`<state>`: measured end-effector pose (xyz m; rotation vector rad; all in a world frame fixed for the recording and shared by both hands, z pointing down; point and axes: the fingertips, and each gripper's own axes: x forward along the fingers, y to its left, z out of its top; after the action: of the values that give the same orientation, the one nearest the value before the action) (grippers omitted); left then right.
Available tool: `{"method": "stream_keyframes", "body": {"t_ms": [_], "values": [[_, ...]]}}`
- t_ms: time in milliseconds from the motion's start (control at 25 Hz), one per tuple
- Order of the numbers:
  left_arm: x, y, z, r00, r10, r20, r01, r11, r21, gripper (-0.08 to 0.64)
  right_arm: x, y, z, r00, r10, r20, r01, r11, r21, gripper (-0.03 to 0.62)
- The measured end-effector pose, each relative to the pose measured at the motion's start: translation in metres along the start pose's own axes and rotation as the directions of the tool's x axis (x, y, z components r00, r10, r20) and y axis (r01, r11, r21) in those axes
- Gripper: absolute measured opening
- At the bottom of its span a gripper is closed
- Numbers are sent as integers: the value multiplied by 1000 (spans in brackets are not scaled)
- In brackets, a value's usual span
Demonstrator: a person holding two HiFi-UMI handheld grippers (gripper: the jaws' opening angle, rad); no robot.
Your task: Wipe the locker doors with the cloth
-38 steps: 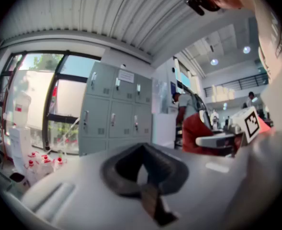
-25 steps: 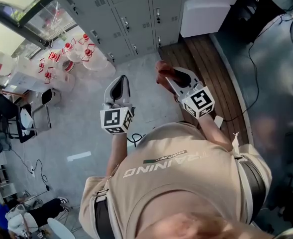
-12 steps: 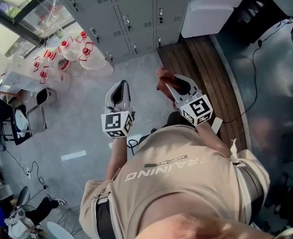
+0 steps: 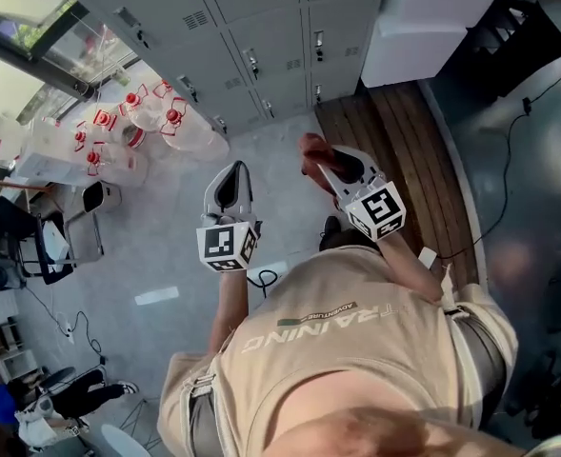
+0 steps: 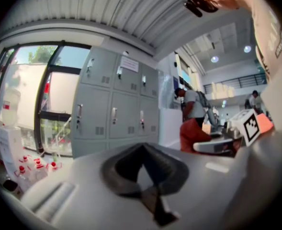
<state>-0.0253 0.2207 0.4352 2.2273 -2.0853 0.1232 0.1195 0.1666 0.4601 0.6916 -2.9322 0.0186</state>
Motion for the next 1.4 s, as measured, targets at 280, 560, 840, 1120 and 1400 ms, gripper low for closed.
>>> {"method": "stream_keyframes", "body": {"t_ms": [280, 560, 840, 1120, 1400], "values": [[72, 7, 8, 998, 52, -19, -52, 999, 3, 6, 41, -68, 4, 997, 71, 26, -71, 997, 3, 66], [128, 6, 13, 996, 71, -49, -71, 997, 4, 6, 77, -113, -7, 992, 129, -7, -129, 992, 18, 66], [148, 40, 3, 991, 104, -82, -104, 995, -3, 6, 109, -121, -19, 987, 152, -41, -151, 988, 35, 66], [167, 79, 6, 998, 32, -51, -33, 999, -21, 6, 159, -116, 1, 995, 89, -44, -89, 996, 2, 66], [194, 143, 26, 999, -50, 9, 50, 998, -31, 6, 218, -108, 37, 1000, 5, -14, -5, 999, -41, 66]]}}
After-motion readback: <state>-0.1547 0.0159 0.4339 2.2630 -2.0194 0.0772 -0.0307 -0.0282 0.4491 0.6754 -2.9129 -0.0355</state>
